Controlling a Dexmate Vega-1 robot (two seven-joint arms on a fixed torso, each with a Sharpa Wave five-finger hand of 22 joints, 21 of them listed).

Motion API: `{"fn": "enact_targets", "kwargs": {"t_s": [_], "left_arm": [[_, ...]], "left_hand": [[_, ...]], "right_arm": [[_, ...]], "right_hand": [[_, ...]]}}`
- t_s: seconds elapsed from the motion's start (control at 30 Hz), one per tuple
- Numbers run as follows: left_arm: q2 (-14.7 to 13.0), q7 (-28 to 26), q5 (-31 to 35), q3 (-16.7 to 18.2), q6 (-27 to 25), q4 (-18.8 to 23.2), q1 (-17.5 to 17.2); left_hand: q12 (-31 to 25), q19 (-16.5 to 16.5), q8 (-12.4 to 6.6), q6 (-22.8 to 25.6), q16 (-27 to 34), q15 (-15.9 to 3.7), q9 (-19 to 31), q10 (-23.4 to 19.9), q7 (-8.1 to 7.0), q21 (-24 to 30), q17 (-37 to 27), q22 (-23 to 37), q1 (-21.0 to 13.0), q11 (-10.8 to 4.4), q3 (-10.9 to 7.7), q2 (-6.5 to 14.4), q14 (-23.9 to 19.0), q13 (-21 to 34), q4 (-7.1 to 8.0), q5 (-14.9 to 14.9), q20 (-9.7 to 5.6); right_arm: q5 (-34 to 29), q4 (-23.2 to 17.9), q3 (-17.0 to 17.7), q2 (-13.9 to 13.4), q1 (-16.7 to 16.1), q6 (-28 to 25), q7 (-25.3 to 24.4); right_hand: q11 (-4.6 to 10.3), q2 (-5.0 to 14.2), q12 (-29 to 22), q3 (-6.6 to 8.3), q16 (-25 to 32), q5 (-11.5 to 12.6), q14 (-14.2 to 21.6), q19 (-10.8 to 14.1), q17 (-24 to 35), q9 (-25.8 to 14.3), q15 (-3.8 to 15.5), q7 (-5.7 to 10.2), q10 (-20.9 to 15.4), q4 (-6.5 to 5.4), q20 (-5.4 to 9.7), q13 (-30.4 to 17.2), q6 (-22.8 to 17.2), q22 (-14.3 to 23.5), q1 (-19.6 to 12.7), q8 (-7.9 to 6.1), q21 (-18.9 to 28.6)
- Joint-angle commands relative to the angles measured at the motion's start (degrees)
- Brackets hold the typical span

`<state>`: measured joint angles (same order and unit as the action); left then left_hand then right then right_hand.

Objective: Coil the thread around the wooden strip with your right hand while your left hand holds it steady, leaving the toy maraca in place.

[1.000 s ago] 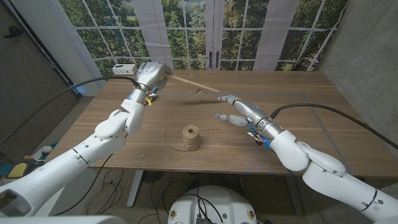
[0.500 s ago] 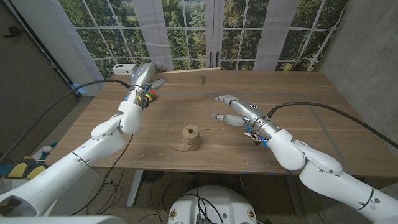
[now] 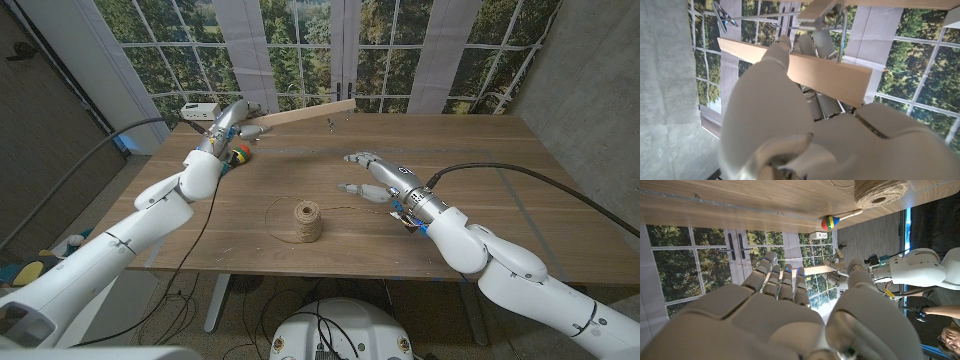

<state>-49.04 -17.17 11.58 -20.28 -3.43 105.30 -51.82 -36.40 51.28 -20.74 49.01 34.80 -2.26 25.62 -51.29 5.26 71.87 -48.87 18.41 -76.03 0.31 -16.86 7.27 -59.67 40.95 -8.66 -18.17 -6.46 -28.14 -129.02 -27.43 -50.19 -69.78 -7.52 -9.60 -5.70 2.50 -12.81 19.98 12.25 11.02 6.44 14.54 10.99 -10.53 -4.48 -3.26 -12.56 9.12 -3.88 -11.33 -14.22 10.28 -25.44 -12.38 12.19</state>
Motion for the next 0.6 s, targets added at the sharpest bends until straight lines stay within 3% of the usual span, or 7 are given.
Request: {"fn": "enact_targets", "kwargs": {"t_s": [0.03, 0.27, 0.6], "left_arm": [[-3.90, 11.30, -2.55, -2.36, -0.23, 0.91, 5.18], [-4.05, 12.23, -2.19, -2.99, 0.28, 0.93, 6.21], [-4.13, 11.73, -3.76, -1.78, 0.98, 1.31, 5.46]], "left_hand": [[-1.82, -0.31, -0.02, 1.92, 17.31, -9.52, 1.46, -1.59, -0.40, 1.78, -4.74, 6.73, 1.38, -2.01, -12.64, -0.77, -19.56, 9.10, 9.93, -1.51, -2.69], [-3.16, -0.51, -0.47, 3.79, 19.93, -9.51, 3.15, -1.42, -1.13, 2.14, -9.36, 6.66, 2.60, -1.96, -14.52, -2.25, -18.70, 12.11, 11.34, -3.23, -2.76], [-2.85, -0.71, -0.46, 4.26, 21.12, -9.61, 4.41, -1.63, -1.40, 2.56, -12.35, 6.20, 2.99, -1.76, -15.81, -2.93, -18.16, 12.06, 12.09, -4.40, -2.87]], "right_arm": [[0.46, -0.88, -0.94, -0.51, 0.83, -0.07, 2.65], [-1.57, -2.30, -2.66, -1.15, 1.90, -0.33, 5.41], [-7.11, -4.38, -6.37, -0.78, 4.27, -2.60, 11.34]], "right_hand": [[0.40, -0.47, 0.63, -0.30, -0.30, -0.15, -0.16, -0.30, 0.23, -0.32, 0.16, 0.55, 0.97, -0.65, -0.20, -0.15, 0.57, 0.07, 0.08, 0.57, -0.24], [0.43, -1.63, 1.16, -1.23, -0.42, -0.09, -0.43, -0.95, 0.29, -0.34, 0.00, 0.81, 2.23, -0.83, -1.02, -0.20, 1.89, 0.08, 0.79, 1.18, -0.50], [1.29, -1.49, 1.69, -0.77, -0.19, 0.57, 0.47, -0.01, 0.22, -0.38, 0.41, 1.69, 3.88, -0.07, -1.06, -0.26, 4.26, 0.10, -1.14, 1.81, -0.15]]}}
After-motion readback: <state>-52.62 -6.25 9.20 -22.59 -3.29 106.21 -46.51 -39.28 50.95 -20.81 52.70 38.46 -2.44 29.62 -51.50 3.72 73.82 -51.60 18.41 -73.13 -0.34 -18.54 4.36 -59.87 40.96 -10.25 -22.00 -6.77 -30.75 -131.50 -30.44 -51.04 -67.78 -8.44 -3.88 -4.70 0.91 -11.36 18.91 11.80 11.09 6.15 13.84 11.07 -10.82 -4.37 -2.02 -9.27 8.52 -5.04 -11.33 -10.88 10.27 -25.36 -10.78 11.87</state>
